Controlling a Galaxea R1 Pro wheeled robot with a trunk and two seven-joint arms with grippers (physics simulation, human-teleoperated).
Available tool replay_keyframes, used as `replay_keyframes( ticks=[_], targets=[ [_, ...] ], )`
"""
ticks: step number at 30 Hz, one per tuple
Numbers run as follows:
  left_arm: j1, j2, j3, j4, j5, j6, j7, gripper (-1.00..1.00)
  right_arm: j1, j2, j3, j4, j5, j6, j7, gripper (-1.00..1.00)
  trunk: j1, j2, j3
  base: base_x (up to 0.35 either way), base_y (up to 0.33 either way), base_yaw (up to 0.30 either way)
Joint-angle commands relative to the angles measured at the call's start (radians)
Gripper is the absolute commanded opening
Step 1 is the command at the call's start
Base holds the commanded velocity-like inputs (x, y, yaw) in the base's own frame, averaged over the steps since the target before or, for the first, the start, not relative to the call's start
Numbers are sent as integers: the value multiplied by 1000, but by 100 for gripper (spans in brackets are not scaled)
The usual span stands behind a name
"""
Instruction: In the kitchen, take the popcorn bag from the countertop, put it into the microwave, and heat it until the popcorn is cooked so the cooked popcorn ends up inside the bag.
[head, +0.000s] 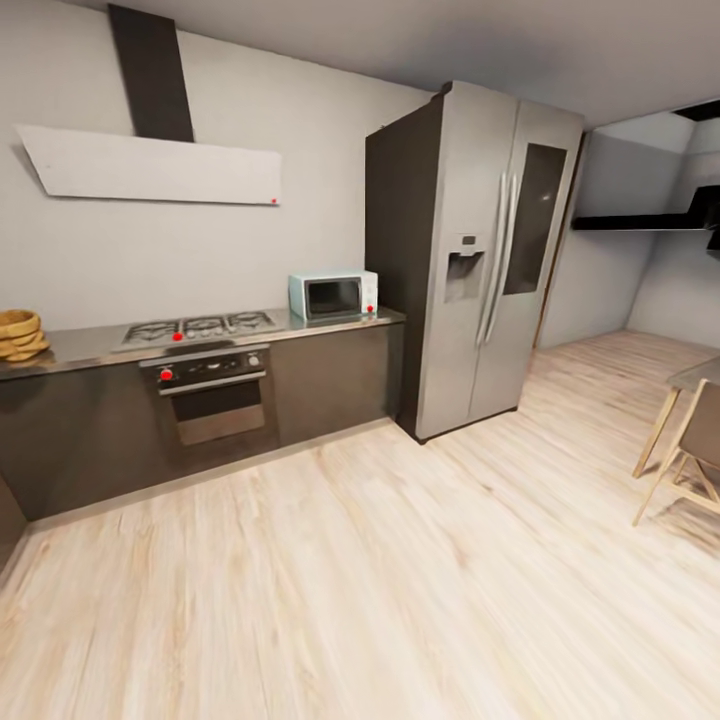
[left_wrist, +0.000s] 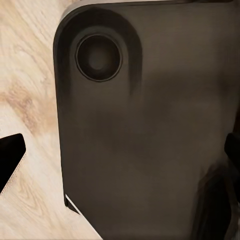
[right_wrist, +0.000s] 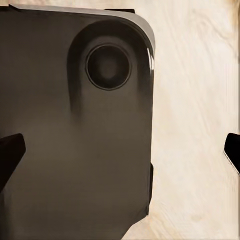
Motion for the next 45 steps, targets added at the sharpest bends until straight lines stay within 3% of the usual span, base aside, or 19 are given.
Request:
replay_keyframes(
  ticks=[1, 45],
  targets=[
    [0, 0, 0, -1, 2, -1, 1, 100, 0, 0, 0, 0, -1, -4, 0, 100, 1, 0, -1, 322, 0, 0],
    [0, 0, 0, -1, 3, -1, 1, 100, 0, 1, 2, 0, 2, -4, 0, 100, 1, 0, -1, 323, 0, 0]
  ],
)
